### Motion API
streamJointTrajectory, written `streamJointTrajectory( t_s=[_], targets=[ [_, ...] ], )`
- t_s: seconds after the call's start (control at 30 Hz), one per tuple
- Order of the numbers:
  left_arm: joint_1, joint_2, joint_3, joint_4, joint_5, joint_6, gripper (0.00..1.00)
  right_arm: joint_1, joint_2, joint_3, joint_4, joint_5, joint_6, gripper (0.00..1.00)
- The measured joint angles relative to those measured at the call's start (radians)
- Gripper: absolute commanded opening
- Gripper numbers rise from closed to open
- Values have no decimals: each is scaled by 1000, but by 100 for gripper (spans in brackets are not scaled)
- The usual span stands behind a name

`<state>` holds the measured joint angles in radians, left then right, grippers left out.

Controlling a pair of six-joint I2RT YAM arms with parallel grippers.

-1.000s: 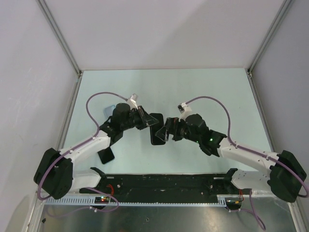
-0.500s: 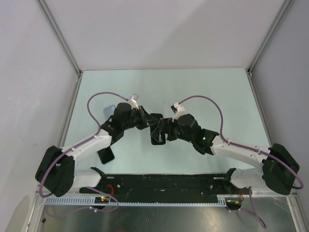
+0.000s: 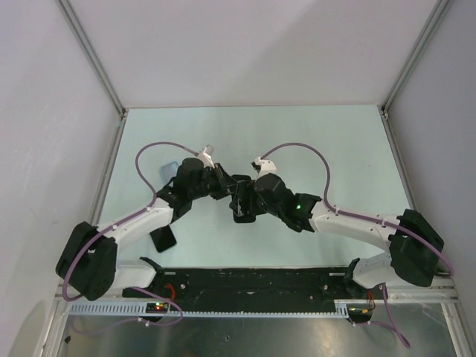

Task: Put the phone into the phone case

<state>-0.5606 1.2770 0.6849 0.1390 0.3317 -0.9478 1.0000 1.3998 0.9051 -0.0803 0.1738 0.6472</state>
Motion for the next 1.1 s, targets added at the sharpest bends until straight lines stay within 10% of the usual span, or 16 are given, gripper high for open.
streamJointTrajectory(
  t_s=[0.13, 0.3, 0.57, 1.1],
  targets=[
    [0, 2, 2, 9, -5, -2, 2, 5, 7, 31, -56, 43, 13, 22],
    [0, 24, 23, 10, -2, -1, 33, 7, 10, 53, -90, 65, 7, 4],
    [2, 72, 125, -84, -69, 31, 86, -38, 53, 59, -163, 79, -39, 0],
    [95, 1, 187, -419, -276, 97, 91, -400, 418, 353, -286, 135, -330, 2]
  ],
)
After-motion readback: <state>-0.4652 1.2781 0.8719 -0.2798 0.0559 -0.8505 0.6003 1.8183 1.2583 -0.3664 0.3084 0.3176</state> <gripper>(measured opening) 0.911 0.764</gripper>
